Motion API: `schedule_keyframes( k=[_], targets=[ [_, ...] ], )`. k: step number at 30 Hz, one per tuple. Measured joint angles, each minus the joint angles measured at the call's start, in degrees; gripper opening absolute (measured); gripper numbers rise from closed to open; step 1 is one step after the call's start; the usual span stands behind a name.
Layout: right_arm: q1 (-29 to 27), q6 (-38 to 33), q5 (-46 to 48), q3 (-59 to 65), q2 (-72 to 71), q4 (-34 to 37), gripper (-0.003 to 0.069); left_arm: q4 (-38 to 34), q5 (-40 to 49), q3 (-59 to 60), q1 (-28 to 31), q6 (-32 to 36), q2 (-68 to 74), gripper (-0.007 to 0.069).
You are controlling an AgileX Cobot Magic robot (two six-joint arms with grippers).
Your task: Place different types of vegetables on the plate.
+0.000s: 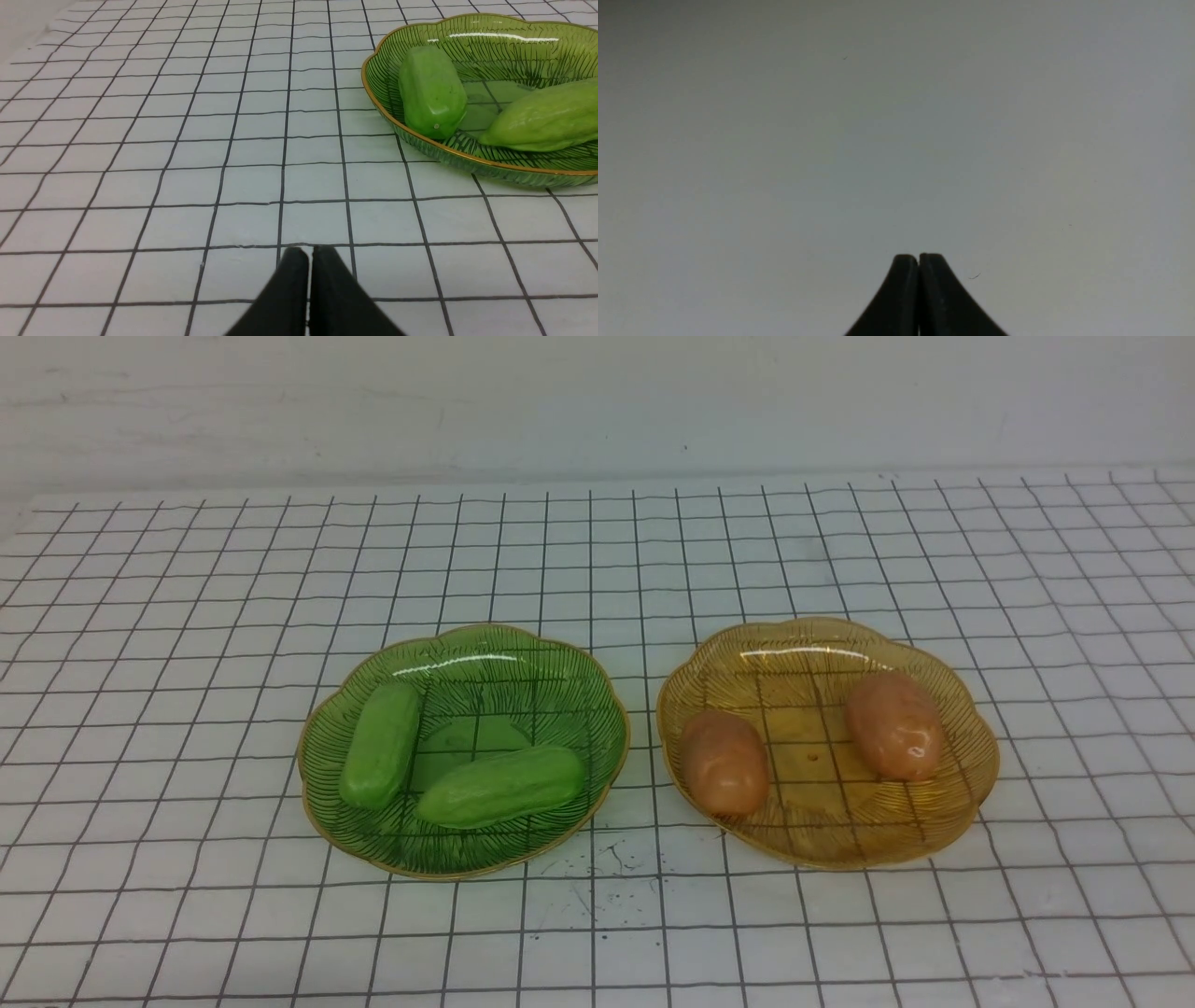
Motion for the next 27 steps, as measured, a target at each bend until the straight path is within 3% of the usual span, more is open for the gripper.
schedule_keyframes(
  k=[9, 14, 21, 27],
  targets=[
    [0.00, -0.11, 0.43, 0.00, 0.00, -0.32, -0.0014, 0.00, 0.00, 0.00, 0.00, 0.00, 0.00, -0.0008],
    [-1.21, -0.40, 8.31, 0.58, -0.19, -1.22, -0.0014, 0.00, 0.00, 0.00, 0.00, 0.00, 0.00, -0.0008],
    [-12.29, -0.40, 25.65, 13.46, -0.36, -1.27, -0.0014, 0.00, 0.00, 0.00, 0.00, 0.00, 0.00, -0.0008],
    [-16.91, -0.25, 30.23, 25.32, -4.37, -0.92, -0.0014, 0.00, 0.06, 0.00, 0.00, 0.00, 0.00, -0.0008]
  ],
)
